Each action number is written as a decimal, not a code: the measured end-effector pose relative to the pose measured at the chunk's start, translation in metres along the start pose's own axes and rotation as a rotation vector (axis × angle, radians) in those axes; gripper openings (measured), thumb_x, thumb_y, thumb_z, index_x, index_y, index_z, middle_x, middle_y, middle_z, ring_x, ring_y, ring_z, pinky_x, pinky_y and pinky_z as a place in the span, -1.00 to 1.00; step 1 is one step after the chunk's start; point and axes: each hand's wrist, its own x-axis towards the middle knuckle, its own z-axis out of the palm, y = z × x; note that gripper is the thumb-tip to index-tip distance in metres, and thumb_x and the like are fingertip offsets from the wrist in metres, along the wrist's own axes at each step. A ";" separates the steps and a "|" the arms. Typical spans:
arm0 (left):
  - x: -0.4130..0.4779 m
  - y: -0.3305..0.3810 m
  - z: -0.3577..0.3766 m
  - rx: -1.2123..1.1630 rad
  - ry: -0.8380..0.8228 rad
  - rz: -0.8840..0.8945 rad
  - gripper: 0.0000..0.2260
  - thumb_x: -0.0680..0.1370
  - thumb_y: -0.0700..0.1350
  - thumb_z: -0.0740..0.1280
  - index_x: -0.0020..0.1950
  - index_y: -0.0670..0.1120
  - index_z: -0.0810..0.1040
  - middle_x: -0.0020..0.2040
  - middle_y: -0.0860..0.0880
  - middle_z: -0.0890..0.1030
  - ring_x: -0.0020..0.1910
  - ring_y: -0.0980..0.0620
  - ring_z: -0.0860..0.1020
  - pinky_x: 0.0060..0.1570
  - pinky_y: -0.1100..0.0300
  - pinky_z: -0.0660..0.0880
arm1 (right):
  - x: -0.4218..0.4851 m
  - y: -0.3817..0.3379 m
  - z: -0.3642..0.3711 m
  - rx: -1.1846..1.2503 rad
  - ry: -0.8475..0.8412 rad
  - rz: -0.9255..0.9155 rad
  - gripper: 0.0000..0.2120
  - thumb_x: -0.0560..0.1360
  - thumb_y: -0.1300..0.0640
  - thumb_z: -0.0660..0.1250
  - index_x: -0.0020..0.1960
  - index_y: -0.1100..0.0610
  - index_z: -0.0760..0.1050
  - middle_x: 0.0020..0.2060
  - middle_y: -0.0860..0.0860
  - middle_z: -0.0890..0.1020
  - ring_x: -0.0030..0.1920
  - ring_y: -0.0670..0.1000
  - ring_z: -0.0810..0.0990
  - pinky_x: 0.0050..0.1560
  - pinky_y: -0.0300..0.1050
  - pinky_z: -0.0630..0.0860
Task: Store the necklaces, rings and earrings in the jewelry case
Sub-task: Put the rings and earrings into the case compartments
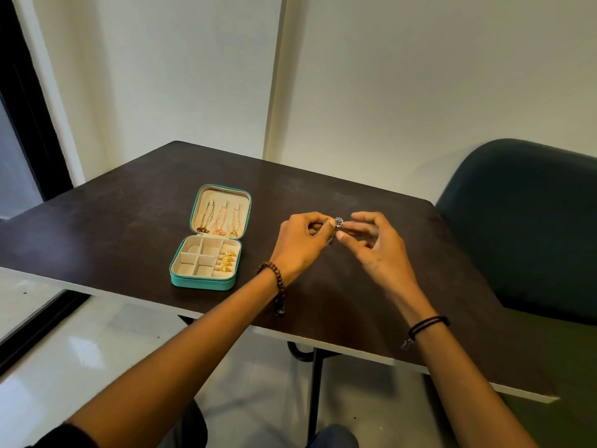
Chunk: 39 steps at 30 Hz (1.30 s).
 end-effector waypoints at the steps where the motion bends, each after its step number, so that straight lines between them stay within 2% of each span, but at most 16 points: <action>1: 0.000 0.000 0.000 -0.007 0.002 0.000 -0.85 0.61 -0.08 0.33 0.05 -0.07 0.68 -0.28 0.14 0.61 -0.37 0.38 0.53 -0.34 0.52 0.40 | 0.000 0.001 0.001 0.035 -0.013 0.037 -0.61 0.49 0.09 0.51 0.26 0.04 0.48 0.01 -0.15 0.69 -0.04 -0.28 0.65 -0.10 -0.45 0.51; 7: -0.002 -0.001 -0.001 0.005 0.023 0.011 -0.84 0.60 -0.06 0.35 0.04 -0.08 0.68 -0.24 0.13 0.63 -0.30 0.38 0.55 -0.28 0.52 0.43 | 0.000 0.003 0.002 0.133 0.037 0.074 -0.72 0.50 0.12 0.50 0.19 0.04 0.57 -0.11 -0.06 0.74 -0.03 -0.13 0.70 -0.03 -0.30 0.55; 12: -0.004 -0.001 0.001 0.051 0.056 0.051 -0.85 0.60 -0.07 0.34 0.05 -0.08 0.67 -0.26 0.15 0.60 -0.33 0.35 0.54 -0.31 0.50 0.44 | -0.002 0.001 0.000 0.076 0.054 0.033 -0.77 0.50 0.10 0.50 0.15 0.03 0.59 -0.07 -0.08 0.71 -0.06 -0.17 0.69 -0.11 -0.36 0.57; 17: -0.006 -0.004 0.002 0.108 0.098 0.110 -0.85 0.60 -0.07 0.34 0.05 -0.08 0.68 -0.18 0.07 0.65 -0.23 0.21 0.58 -0.20 0.43 0.50 | -0.002 0.002 0.000 0.046 0.023 0.055 -0.82 0.52 0.15 0.47 0.11 0.05 0.61 -0.05 -0.07 0.70 -0.06 -0.20 0.66 -0.13 -0.37 0.55; 20: -0.005 -0.008 0.003 0.132 0.105 0.127 -0.84 0.60 -0.06 0.35 0.06 -0.08 0.68 -0.13 0.05 0.67 -0.16 0.19 0.61 -0.11 0.34 0.54 | -0.004 0.001 0.002 -0.065 0.065 -0.037 -0.82 0.50 0.17 0.49 0.09 0.07 0.61 -0.03 -0.09 0.67 -0.06 -0.21 0.62 -0.16 -0.42 0.53; 23: -0.005 -0.009 0.003 0.125 0.106 0.134 -0.85 0.59 -0.06 0.35 0.07 -0.07 0.68 -0.10 0.05 0.68 -0.13 0.18 0.62 -0.07 0.32 0.56 | -0.005 -0.002 0.004 -0.086 0.089 -0.143 -0.84 0.50 0.12 0.50 0.06 0.07 0.63 -0.04 -0.10 0.66 -0.08 -0.15 0.62 -0.16 -0.38 0.54; 28: -0.009 -0.006 0.001 0.083 0.092 0.157 -0.82 0.59 -0.05 0.35 0.12 -0.07 0.67 -0.09 0.07 0.67 -0.13 0.22 0.61 -0.10 0.45 0.52 | -0.003 -0.003 0.009 -0.171 0.115 -0.217 -0.91 0.56 0.07 0.43 0.05 0.04 0.66 -0.03 -0.11 0.65 -0.01 -0.17 0.61 -0.06 -0.39 0.53; 31: -0.009 -0.006 -0.001 0.027 0.050 0.147 -0.81 0.61 -0.02 0.31 0.13 -0.04 0.65 -0.12 0.10 0.66 -0.21 0.25 0.60 -0.18 0.47 0.49 | 0.001 -0.002 0.009 -0.112 0.143 -0.145 -0.92 0.59 0.08 0.40 0.04 0.04 0.64 -0.05 -0.12 0.66 0.00 -0.17 0.61 -0.06 -0.40 0.51; 35: -0.008 -0.007 -0.004 -0.062 -0.035 0.120 -0.78 0.60 -0.02 0.32 0.20 -0.04 0.64 -0.10 0.07 0.68 -0.24 0.29 0.59 -0.25 0.44 0.48 | 0.003 -0.004 0.011 0.230 0.064 0.084 -0.87 0.59 0.11 0.39 0.09 0.13 0.64 -0.04 0.00 0.71 -0.02 -0.08 0.65 -0.21 -0.27 0.55; 39: -0.004 -0.009 -0.004 -0.120 -0.062 0.084 -0.80 0.58 -0.02 0.36 0.15 -0.05 0.66 -0.12 0.03 0.69 -0.26 0.22 0.61 -0.29 0.36 0.52 | 0.000 -0.003 0.012 0.417 0.025 0.213 -0.84 0.59 0.14 0.38 0.13 0.15 0.64 0.01 0.06 0.72 0.01 -0.05 0.65 -0.19 -0.26 0.54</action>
